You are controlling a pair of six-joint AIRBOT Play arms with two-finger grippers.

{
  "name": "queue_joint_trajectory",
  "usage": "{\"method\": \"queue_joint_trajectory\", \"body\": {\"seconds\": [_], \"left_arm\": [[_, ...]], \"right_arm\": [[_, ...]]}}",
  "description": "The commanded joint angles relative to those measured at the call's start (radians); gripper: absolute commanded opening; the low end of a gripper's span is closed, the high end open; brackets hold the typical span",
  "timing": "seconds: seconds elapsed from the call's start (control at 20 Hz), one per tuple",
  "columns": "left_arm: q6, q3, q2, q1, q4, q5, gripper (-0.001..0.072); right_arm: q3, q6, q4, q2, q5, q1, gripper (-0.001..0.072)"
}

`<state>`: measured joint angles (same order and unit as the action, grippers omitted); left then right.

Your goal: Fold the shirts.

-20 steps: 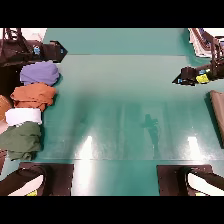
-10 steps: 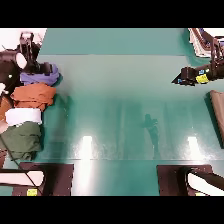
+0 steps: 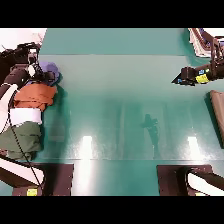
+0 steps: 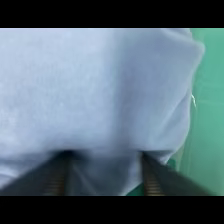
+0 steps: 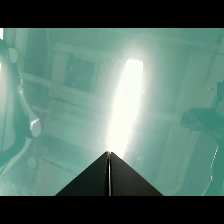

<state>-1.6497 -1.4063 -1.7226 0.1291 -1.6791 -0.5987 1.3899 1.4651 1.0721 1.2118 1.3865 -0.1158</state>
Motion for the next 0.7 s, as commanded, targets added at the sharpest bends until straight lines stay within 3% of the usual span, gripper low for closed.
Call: {"method": "queue_joint_trajectory", "body": {"seconds": [0.0, 0.05, 0.3, 0.55, 0.6, 0.65], "left_arm": [[0.0, 0.0, -0.006, 0.003, 0.0, 0.029, 0.0084], [-0.001, -0.001, -0.003, 0.003, 0.0, 0.02, 0.0024], [0.005, -0.201, 0.046, 0.002, 0.0, -0.214, 0.0023], [0.019, -0.35, 0.275, 0.002, -0.01, -0.175, 0.0024], [0.051, -0.35, 0.293, 0.002, -0.009, -0.172, 0.0055], [0.06, -0.346, 0.294, 0.002, -0.001, -0.182, 0.039]], "right_arm": [[0.0, 0.001, 0.0, -0.001, 0.0, -0.001, 0.0015], [0.0, 0.001, 0.0, -0.001, 0.0, -0.001, 0.0014], [0.014, 0.0, 0.0, -0.001, 0.001, -0.001, 0.0014], [0.151, 0.0, 0.001, -0.001, -0.008, 0.0, 0.0014], [0.167, 0.0, 0.001, -0.001, -0.013, 0.0, 0.0014], [0.176, 0.0, 0.0, -0.001, -0.018, -0.001, 0.0014]]}}
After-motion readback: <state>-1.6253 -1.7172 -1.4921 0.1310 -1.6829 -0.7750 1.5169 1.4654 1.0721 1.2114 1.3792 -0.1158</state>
